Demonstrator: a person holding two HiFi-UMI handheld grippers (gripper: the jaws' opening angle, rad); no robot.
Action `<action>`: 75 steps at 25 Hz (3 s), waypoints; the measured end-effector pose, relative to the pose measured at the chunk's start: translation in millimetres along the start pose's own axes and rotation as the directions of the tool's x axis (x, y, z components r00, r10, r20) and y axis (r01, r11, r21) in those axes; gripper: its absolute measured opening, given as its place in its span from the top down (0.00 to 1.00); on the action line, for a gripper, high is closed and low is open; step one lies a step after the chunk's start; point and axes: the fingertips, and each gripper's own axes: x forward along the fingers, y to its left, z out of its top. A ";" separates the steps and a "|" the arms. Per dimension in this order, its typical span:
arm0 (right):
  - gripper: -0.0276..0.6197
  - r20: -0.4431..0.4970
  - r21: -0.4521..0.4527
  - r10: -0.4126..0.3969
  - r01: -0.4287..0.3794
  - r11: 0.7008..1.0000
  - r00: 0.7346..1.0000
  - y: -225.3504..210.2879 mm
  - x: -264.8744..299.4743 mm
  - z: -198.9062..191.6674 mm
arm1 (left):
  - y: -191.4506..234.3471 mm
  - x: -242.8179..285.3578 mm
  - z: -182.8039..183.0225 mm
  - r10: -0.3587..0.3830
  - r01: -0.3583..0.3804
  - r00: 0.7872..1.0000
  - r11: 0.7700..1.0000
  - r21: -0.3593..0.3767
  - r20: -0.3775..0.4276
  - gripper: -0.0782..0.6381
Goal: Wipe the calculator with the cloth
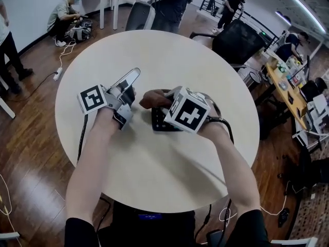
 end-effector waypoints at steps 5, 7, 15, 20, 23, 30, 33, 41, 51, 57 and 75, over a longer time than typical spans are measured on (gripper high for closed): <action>0.82 -0.024 -0.036 0.213 -0.213 0.976 0.977 71.8 -27.7 -16.3 | -4.3 1.1 -1.6 0.000 0.000 1.000 1.000 -0.002 -0.005 0.71; 0.82 -0.009 -0.024 0.225 -0.225 0.974 0.974 76.2 -37.4 -16.8 | -6.2 2.5 -1.3 -0.005 0.005 1.000 1.000 0.015 -0.011 0.71; 0.82 0.070 0.057 -0.167 0.163 0.985 0.984 -41.1 -14.6 18.6 | -5.7 1.0 -0.6 -0.016 0.016 1.000 1.000 0.013 -0.009 0.71; 0.82 -0.015 -0.019 -0.050 0.050 0.999 0.999 -11.5 5.6 6.4 | -5.3 1.4 -0.4 -0.017 0.017 1.000 0.999 0.043 -0.013 0.71; 0.82 -0.018 -0.017 0.022 -0.022 1.000 1.000 14.9 -6.3 2.3 | -6.7 3.2 1.4 -0.017 0.018 1.000 0.999 0.050 -0.017 0.71; 0.82 -0.078 -0.091 0.243 -0.250 0.964 0.967 105.3 -35.0 -24.7 | -5.6 2.3 -0.1 -0.012 0.012 1.000 1.000 0.027 -0.009 0.71; 0.82 -0.013 -0.025 0.218 -0.219 0.976 0.976 90.7 -45.7 -30.5 | -9.6 3.6 -2.2 -0.015 0.015 1.000 1.000 0.011 -0.015 0.71; 0.82 0.052 0.140 -0.211 0.202 0.969 0.976 -62.0 -25.5 -24.5 | -6.3 3.1 -1.7 -0.025 0.025 1.000 1.000 -0.001 -0.009 0.71; 0.82 -0.006 0.028 0.025 -0.025 0.999 1.000 14.8 -21.4 -37.2 | -7.4 2.9 -1.6 -0.007 0.008 1.000 0.999 0.033 -0.029 0.71; 0.82 -0.038 -0.036 0.192 -0.194 0.980 0.981 87.6 -45.5 -56.4 | -7.1 2.7 -2.0 -0.006 0.007 1.000 0.999 0.047 -0.030 0.71; 0.82 0.004 0.098 -0.042 0.042 0.994 0.999 -26.0 -14.9 -70.6 | -6.1 6.3 -4.5 -0.004 0.007 0.999 0.998 0.067 -0.050 0.71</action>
